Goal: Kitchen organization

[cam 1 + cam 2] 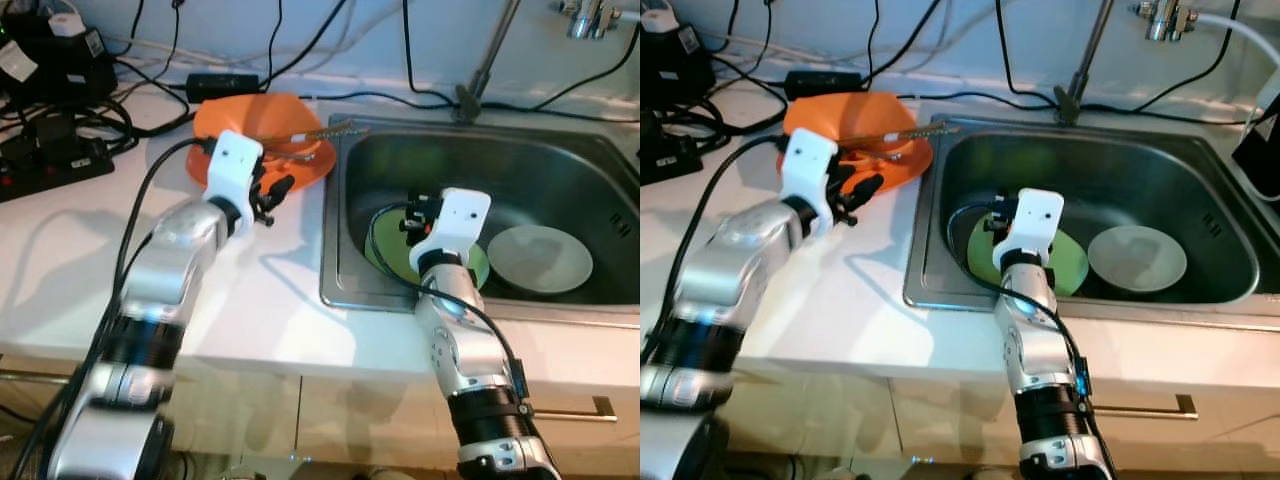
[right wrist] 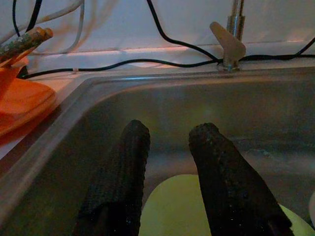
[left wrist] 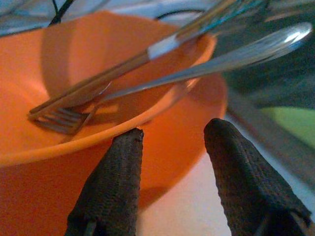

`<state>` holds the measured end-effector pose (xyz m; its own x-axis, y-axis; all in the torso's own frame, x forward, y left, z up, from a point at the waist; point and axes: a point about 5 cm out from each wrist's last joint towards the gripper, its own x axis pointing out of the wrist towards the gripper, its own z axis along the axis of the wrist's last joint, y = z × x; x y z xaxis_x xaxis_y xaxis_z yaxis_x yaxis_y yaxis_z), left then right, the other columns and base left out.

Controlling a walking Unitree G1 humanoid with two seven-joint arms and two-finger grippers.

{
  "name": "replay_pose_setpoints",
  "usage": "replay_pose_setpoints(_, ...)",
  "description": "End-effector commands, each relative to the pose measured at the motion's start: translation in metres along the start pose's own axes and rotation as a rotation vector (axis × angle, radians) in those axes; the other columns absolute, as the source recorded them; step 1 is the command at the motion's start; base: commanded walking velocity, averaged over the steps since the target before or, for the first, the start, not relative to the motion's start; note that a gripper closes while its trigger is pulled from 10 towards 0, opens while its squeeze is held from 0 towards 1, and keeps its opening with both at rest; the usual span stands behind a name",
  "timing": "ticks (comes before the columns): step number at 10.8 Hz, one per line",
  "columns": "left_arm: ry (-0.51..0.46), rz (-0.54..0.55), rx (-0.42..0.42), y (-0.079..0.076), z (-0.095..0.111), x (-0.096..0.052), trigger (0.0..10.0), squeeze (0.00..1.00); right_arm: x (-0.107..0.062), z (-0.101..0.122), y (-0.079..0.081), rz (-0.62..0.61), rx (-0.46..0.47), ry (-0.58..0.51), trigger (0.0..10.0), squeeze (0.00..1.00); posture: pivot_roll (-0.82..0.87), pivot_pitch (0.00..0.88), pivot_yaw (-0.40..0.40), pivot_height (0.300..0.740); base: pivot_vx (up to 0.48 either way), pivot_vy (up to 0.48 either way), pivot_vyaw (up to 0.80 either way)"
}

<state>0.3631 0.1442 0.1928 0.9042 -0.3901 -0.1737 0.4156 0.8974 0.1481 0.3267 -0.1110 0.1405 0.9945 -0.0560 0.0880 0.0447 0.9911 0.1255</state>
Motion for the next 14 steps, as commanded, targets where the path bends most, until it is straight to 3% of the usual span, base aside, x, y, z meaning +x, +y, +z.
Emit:
replay_pose_setpoints(1,0.015,0.016,0.026,0.003,0.001,0.005,10.0,0.00,0.000,0.001,-0.004,-0.016,-0.007,-0.007,10.0,0.00,0.00,0.068,-0.030,0.740,0.000,0.000,0.00)
replay_pose_setpoints(4,0.050,0.064,0.047,0.011,0.005,0.020,10.0,0.00,0.000,0.001,-0.006,-0.027,-0.009,-0.007,10.0,0.00,0.00,0.072,-0.028,0.740,0.000,0.000,0.00)
replay_pose_setpoints(8,0.090,0.107,0.005,0.011,0.008,0.035,10.0,0.00,0.001,0.001,-0.005,-0.020,-0.013,-0.001,10.0,0.00,-0.01,0.075,-0.031,0.740,0.000,0.000,0.00)
replay_pose_setpoints(12,0.205,0.018,0.019,0.006,-0.001,0.035,10.0,0.00,0.000,-0.001,-0.005,-0.019,-0.013,0.005,10.0,0.00,0.00,0.078,-0.029,0.740,0.000,0.000,0.00)
replay_pose_setpoints(14,0.245,0.012,0.002,0.009,-0.002,0.024,10.0,0.00,0.000,-0.001,-0.004,-0.016,-0.010,0.009,10.0,0.00,0.00,0.078,-0.029,0.740,0.000,0.000,0.00)
